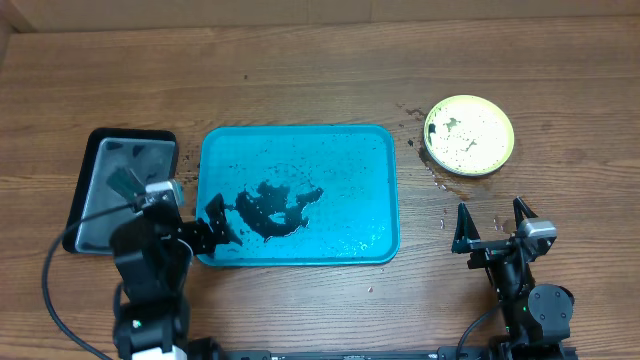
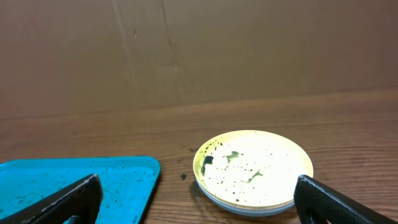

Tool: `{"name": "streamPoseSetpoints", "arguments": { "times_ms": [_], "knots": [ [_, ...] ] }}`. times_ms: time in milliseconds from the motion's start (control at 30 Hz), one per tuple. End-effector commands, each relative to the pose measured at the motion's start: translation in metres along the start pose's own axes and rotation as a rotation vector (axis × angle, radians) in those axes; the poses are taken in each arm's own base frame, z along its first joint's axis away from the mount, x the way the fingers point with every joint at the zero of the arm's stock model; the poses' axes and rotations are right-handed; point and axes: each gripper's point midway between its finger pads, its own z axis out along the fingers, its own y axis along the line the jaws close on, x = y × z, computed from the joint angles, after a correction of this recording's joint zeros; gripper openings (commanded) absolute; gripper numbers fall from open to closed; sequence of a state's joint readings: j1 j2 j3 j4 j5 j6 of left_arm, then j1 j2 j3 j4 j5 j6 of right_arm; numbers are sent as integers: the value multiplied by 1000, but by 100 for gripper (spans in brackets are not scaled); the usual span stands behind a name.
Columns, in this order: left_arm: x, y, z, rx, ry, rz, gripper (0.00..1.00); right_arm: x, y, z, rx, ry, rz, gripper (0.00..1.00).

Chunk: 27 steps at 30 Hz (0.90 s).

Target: Clean dirty plates on tray and stack at the side

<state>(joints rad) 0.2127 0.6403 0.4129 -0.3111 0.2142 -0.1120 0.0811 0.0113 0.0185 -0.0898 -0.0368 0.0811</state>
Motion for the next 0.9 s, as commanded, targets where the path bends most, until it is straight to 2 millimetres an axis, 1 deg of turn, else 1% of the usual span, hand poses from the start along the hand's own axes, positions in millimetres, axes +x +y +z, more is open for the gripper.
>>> {"name": "streamPoseSetpoints", "arguments": {
  "times_ms": [0,133,233,400,500,600,733,800,867],
  "knots": [
    [11,-13,1,74,-70,50,100,1,-1,0,6,-5,-4,100],
    [10,-23,-1,118,-182,90,100,1,-1,0,6,-5,-4,100],
    [3,-29,-7,144,-276,117,100,1,-1,0,6,-5,-4,100],
    [-4,-31,-15,152,-387,141,100,1,-1,0,6,-5,-4,100],
    [-1,-31,-16,158,-435,149,100,1,-1,0,6,-5,-4,100],
    [1,-30,-17,153,-454,152,100,1,-1,0,6,-5,-4,100],
    [-6,-28,-20,130,-484,151,100,1,-1,0,6,-5,-4,100],
    [-3,-27,-19,125,-471,148,100,1,-1,0,6,-5,-4,100],
    [7,-24,-14,115,-428,140,100,1,-1,0,6,-5,-4,100]
  ]
}}
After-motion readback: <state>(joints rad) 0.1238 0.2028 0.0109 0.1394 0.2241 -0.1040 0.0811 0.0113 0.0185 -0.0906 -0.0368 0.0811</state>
